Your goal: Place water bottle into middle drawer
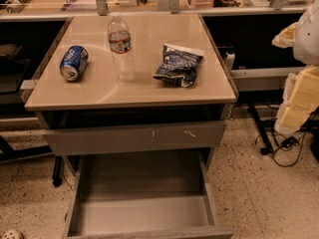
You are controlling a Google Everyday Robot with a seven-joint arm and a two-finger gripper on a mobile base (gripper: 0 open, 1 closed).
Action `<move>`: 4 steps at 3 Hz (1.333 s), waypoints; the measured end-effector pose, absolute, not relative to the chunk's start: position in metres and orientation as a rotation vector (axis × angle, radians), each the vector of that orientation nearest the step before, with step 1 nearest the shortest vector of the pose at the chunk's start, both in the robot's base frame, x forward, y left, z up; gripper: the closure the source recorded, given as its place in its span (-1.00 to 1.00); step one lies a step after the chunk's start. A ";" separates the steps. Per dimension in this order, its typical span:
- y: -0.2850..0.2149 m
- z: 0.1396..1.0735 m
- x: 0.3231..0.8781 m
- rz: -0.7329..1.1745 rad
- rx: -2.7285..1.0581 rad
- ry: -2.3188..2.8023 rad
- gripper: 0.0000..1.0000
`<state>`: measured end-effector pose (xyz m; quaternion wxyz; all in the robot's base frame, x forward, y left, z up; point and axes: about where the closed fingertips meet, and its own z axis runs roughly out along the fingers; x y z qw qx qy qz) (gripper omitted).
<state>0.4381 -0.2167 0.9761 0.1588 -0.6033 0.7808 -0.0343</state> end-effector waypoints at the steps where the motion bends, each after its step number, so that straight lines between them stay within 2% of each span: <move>1: -0.217 0.976 0.438 -0.098 -1.725 2.232 -1.00; 2: -0.218 0.975 0.445 -0.087 -1.680 2.195 -1.00; 4: -0.236 0.958 0.538 0.183 -1.310 2.139 -1.00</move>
Offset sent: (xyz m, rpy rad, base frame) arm 0.0164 -0.0032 -0.0074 0.1047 -0.0821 -0.0119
